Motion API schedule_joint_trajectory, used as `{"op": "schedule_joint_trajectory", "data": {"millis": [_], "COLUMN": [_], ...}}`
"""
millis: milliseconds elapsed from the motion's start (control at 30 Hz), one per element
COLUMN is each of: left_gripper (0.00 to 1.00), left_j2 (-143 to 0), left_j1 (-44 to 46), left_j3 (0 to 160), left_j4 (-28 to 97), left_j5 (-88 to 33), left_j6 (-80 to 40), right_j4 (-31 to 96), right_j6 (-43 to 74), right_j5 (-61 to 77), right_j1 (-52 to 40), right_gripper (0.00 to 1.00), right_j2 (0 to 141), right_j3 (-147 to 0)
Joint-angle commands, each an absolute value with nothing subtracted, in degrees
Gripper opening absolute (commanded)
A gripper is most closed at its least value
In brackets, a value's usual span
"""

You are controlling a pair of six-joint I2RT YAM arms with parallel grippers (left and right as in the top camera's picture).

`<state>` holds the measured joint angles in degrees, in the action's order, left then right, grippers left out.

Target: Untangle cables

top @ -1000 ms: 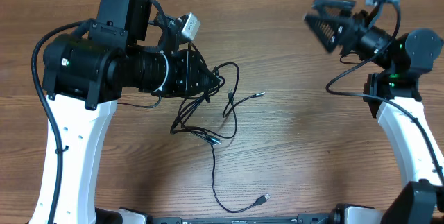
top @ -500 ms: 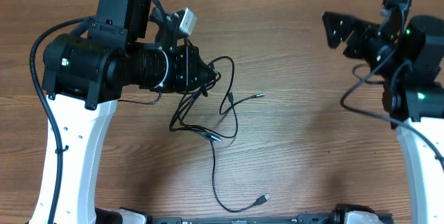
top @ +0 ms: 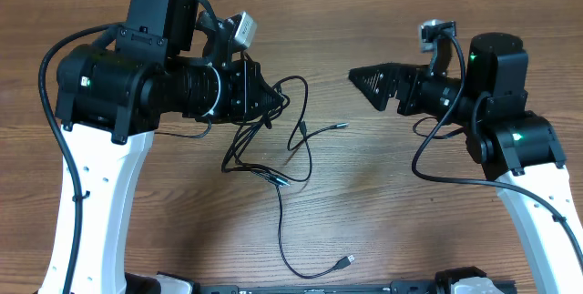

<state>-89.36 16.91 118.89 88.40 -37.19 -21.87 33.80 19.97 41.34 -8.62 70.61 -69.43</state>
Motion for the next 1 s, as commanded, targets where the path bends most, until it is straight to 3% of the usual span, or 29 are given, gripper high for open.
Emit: {"op": "schedule_joint_trajectory", "data": {"millis": [0, 100, 200, 367, 500, 767, 967], "left_gripper": [0.04, 0.04, 0.04, 0.04, 0.04, 0.04, 0.04], "left_j2": [-88.8, -88.8, -88.8, -88.8, -88.8, -88.8, -88.7], "left_j1": [17.5, 18.7, 20.2, 21.0, 21.0, 21.0, 21.0], "left_j3": [120.2, 120.2, 120.2, 120.2, 120.2, 120.2, 120.2], "left_j4": [88.4, 87.6, 86.6, 86.6, 86.5, 86.5, 86.5], "left_j5": [-37.1, -37.0, -36.7, -32.1, -31.0, -31.1, -31.3], "left_j6": [-18.6, -16.0, -13.6, -12.8, -12.8, -11.7, -11.8], "right_j4": [30.6, 28.8, 30.7, 39.5, 39.3, 38.8, 34.8], "right_j6": [25.7, 32.0, 35.8, 57.2, 69.1, 89.6, 98.1], "right_j5": [59.1, 59.1, 50.5, 39.1, 38.3, 29.5, 25.5], "right_j1": [-9.2, -11.2, -14.0, -18.4, -21.6, -27.3, -31.6], "right_gripper": [1.0, 0.96, 0.92, 0.75, 0.8, 0.8, 0.79], "right_j2": [69.2, 69.2, 69.2, 69.2, 69.2, 69.5, 70.9], "right_j3": [-70.4, -70.4, -70.4, -70.4, -70.4, -70.3, -70.3]}}
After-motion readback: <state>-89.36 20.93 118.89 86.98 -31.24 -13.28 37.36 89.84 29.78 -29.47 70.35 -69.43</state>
